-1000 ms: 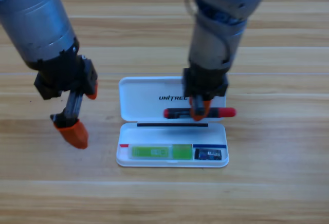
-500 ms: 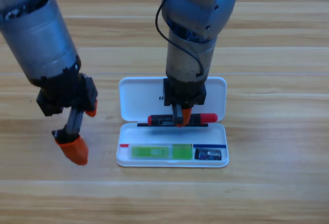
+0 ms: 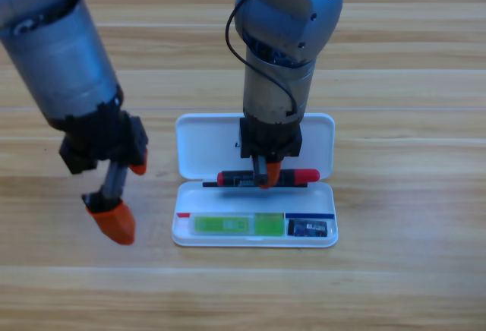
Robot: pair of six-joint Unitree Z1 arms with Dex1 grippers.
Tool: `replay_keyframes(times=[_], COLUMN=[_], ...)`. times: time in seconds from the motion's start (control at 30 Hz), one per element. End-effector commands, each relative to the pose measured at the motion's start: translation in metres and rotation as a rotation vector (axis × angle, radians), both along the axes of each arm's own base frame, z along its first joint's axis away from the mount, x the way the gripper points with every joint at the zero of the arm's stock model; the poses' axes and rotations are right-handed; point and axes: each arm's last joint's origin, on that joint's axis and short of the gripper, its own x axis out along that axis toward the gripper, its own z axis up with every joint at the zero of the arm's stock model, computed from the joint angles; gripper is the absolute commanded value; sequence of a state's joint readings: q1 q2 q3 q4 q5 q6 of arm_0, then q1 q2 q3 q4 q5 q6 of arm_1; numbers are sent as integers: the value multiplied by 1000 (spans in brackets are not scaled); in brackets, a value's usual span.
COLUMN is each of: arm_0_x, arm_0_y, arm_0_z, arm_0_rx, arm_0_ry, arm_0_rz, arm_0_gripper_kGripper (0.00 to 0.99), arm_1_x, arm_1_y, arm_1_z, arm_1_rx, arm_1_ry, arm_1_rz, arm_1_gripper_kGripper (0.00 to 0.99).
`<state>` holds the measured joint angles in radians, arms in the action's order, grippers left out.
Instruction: Clean up eraser and pencils
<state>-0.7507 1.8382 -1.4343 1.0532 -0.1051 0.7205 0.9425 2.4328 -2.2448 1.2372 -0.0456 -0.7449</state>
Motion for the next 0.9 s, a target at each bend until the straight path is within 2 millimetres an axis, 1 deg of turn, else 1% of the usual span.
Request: replay_keyframes(times=[0.03, 0.07, 0.17, 0.33, 0.4, 0.43, 0.5, 0.53, 0.6, 0.67, 0.73, 0.8, 0.9], arm_0_x=[2, 3, 5, 6, 6, 6, 7, 8, 11, 16, 25, 40, 73], arm_0_y=[24, 26, 29, 28, 28, 28, 30, 34, 47, 67, 84, 101, 126], arm_0_z=[35, 38, 38, 32, 32, 33, 40, 46, 66, 86, 97, 101, 92], arm_0_rx=[-52, -56, -59, -56, -57, -60, -76, -92, -142, -188, -241, -291, -379], arm_0_ry=[-23, -24, -21, 2, 5, 2, -15, -35, -88, -156, -219, -246, -254], arm_0_rz=[60, 64, 71, 71, 71, 70, 77, 87, 125, 185, 235, 297, 356], arm_0_gripper_kGripper=[990, 990, 990, 990, 990, 990, 990, 990, 990, 990, 990, 990, 990], arm_1_x=[-10, -11, -14, -24, -29, -33, -45, -51, -66, -80, -95, -111, -125], arm_1_y=[8, 7, 6, 2, -1, -4, -13, -19, -33, -51, -70, -89, -121], arm_1_z=[-26, -24, -19, 1, 14, 22, 45, 59, 85, 112, 137, 159, 181], arm_1_rx=[-66, -62, -57, -21, 3, 18, 61, 89, 144, 206, 270, 343, 477], arm_1_ry=[46, 46, 48, 63, 60, 62, 73, 78, 94, 110, 128, 145, 180], arm_1_rz=[6, 6, 8, 12, 14, 14, 26, 33, 49, 63, 79, 99, 113], arm_1_gripper_kGripper=[750, 811, 821, 821, 822, 850, 861, 861, 861, 881, 887, 887, 888])
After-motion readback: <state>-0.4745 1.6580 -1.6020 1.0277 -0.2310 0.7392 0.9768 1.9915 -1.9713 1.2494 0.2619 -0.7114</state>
